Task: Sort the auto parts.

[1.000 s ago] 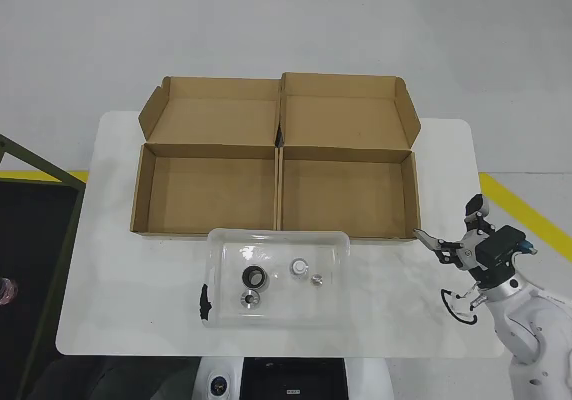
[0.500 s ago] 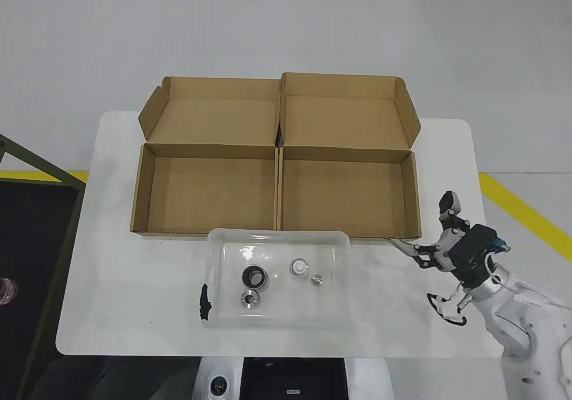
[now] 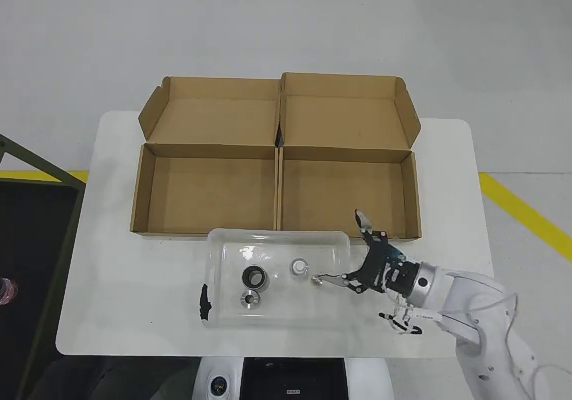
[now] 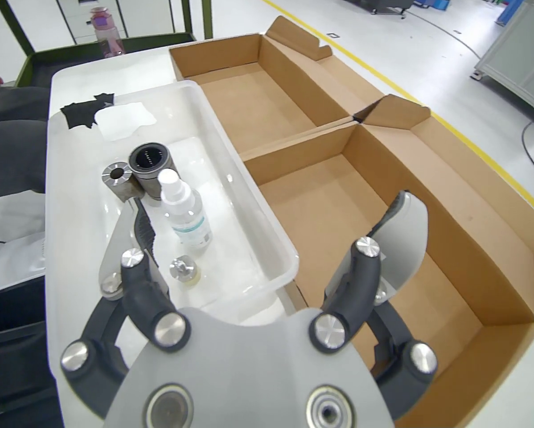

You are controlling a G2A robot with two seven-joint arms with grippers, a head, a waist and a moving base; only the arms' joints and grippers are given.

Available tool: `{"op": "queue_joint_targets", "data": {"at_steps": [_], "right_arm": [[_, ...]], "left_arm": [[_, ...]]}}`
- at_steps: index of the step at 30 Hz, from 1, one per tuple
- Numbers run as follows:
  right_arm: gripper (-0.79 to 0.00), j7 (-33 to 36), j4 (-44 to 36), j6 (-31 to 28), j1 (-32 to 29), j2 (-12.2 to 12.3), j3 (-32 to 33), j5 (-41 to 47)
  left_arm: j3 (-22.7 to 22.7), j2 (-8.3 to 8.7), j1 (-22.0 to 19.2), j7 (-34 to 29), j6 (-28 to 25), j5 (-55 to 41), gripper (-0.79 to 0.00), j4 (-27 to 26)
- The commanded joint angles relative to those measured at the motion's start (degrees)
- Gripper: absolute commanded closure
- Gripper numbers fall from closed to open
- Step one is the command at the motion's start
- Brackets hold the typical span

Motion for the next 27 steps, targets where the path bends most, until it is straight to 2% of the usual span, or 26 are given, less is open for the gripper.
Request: {"op": "queue_joint_targets", "data": {"at_steps": [1, 14, 27], "right_arm": [[-0.785, 2.2, 0.3, -0.04, 1.03, -0.04, -1.92, 0.22], [-0.785, 13.22, 1.76, 0.01, 5.81, -0.13, -10.58, 1.5], [-0.785, 16.38, 4.76, 1.49, 8.23, -0.09, -15.77, 0.99]], "left_arm": [[0.0, 0.0, 0.0, 0.0, 0.0, 0.0, -0.785, 0.0], [0.0, 0.0, 0.0, 0.0, 0.0, 0.0, -0.785, 0.0], [0.0, 0.0, 0.0, 0.0, 0.0, 0.0, -0.785, 0.0]]}}
